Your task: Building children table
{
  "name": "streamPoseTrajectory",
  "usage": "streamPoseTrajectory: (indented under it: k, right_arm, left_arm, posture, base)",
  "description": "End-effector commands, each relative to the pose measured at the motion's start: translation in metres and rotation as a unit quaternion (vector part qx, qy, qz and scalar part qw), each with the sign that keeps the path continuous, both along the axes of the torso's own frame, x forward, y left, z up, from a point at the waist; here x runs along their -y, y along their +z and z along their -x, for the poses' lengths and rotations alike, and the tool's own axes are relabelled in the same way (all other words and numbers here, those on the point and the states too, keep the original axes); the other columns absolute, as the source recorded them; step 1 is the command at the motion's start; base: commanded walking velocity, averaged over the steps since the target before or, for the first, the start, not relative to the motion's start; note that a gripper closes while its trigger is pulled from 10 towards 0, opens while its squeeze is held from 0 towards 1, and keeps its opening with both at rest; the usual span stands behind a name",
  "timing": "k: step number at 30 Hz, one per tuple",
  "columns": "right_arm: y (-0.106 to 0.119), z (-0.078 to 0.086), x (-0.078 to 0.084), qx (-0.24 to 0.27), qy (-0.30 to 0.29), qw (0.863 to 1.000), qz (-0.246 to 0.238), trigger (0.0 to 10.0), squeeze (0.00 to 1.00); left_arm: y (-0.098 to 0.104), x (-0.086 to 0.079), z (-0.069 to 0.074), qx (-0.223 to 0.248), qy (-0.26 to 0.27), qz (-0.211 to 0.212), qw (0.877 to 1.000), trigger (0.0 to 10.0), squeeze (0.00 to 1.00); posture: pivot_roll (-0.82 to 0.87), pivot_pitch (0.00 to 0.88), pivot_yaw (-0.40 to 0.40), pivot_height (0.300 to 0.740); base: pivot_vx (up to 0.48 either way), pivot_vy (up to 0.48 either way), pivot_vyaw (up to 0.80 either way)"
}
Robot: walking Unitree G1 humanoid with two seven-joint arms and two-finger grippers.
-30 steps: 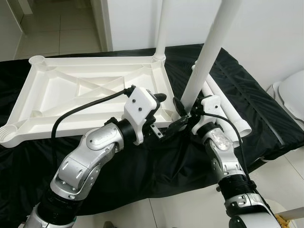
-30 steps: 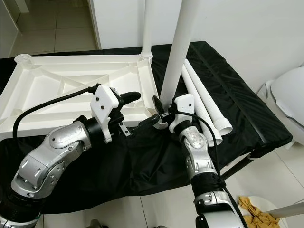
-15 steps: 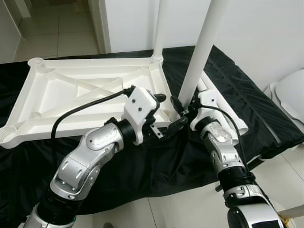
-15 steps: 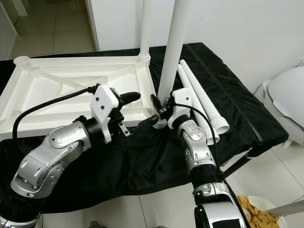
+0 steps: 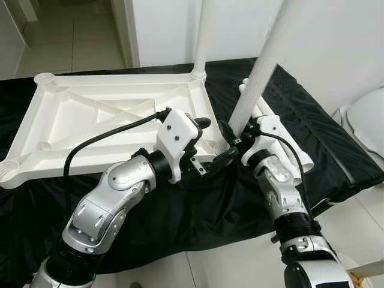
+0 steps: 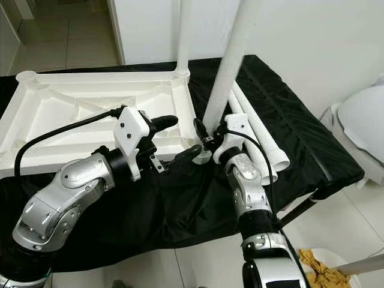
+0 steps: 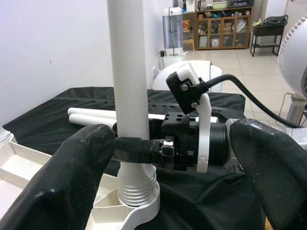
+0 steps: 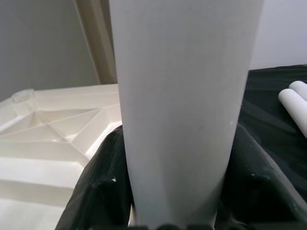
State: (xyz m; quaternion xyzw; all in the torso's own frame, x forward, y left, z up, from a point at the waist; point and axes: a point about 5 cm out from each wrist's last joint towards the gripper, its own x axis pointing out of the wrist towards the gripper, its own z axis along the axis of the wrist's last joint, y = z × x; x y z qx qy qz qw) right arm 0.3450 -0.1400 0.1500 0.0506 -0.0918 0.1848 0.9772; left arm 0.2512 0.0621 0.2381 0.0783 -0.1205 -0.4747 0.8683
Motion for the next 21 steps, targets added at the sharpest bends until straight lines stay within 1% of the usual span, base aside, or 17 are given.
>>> streamPoseTrajectory:
  k: [1,2,4,6,11,13,15,16,17,18,20,21]
  right_arm:
    - [-0.075,0.025,0.011,-0.157,-0.024,0.987,-0.007,10.0,0.00]
    - [-0.075,0.025,0.011,-0.157,-0.024,0.987,-0.007,10.0,0.00]
    - [-0.074,0.030,0.010,-0.131,-0.018,0.991,0.013,10.0,0.00]
    - [-0.075,0.032,0.008,-0.126,-0.013,0.992,0.021,10.0,0.00]
    - [-0.075,0.033,0.005,-0.125,-0.005,0.992,0.020,10.0,0.00]
    - [-0.075,0.027,0.002,-0.144,-0.001,0.989,0.039,10.0,0.00]
    - [-0.075,0.027,0.002,-0.144,-0.001,0.989,0.039,10.0,0.00]
    - [-0.075,0.024,0.001,-0.156,-0.001,0.986,0.055,10.0,0.00]
    - [-0.075,0.024,0.001,-0.156,-0.001,0.986,0.055,10.0,0.00]
    - [-0.076,0.021,0.000,-0.172,0.004,0.983,0.069,10.0,0.00]
    - [-0.076,0.021,0.000,-0.172,0.004,0.983,0.069,10.0,0.00]
    - [-0.077,0.019,0.000,-0.181,0.008,0.980,0.076,10.0,0.00]
  left_arm:
    - [-0.001,0.002,0.004,-0.002,-0.018,-0.003,1.000,10.0,0.00]
    - [-0.001,0.002,0.004,-0.002,-0.018,-0.003,1.000,10.0,0.00]
    - [-0.001,0.002,0.004,-0.003,-0.019,-0.003,1.000,10.0,0.00]
    - [-0.001,0.001,0.004,-0.003,-0.019,-0.003,1.000,10.0,0.00]
    - [-0.001,0.002,0.004,-0.003,-0.019,-0.003,1.000,10.0,0.00]
    - [-0.001,0.002,0.005,-0.004,-0.020,-0.003,1.000,10.0,0.00]
    - [-0.001,0.002,0.005,-0.004,-0.020,-0.003,1.000,10.0,0.00]
    - [-0.001,0.002,0.005,-0.003,-0.021,-0.003,1.000,10.0,0.00]
    - [-0.001,0.002,0.005,-0.003,-0.021,-0.003,1.000,10.0,0.00]
    - [-0.001,0.002,0.005,-0.003,-0.022,-0.003,1.000,10.0,0.00]
    - [-0.001,0.002,0.005,-0.003,-0.022,-0.003,1.000,10.0,0.00]
    - [-0.001,0.002,0.005,-0.003,-0.022,-0.004,1.000,10.0,0.00]
  posture:
    - [-0.01,0.101,0.004,0.740]
    - [-0.01,0.101,0.004,0.740]
    - [-0.01,0.101,0.004,0.740]
    - [-0.01,0.100,0.004,0.740]
    - [-0.01,0.099,0.004,0.740]
    - [-0.01,0.094,0.005,0.740]
    - [-0.01,0.094,0.005,0.740]
    - [-0.01,0.094,0.004,0.740]
    - [-0.01,0.094,0.004,0.740]
    - [-0.01,0.093,0.004,0.740]
    - [-0.01,0.093,0.004,0.740]
    - [-0.01,0.093,0.004,0.740]
  base:
    - [0.000,0.000,0.00]
    - [0.000,0.000,0.00]
    - [0.000,0.000,0.00]
    - [0.000,0.000,0.00]
    - [0.000,0.000,0.00]
    - [0.000,0.000,0.00]
    - [0.000,0.000,0.00]
    - [0.000,0.000,0.00]
    - [0.000,0.000,0.00]
    - [0.000,0.000,0.00]
    - [0.000,0.000,0.00]
    - [0.000,0.000,0.00]
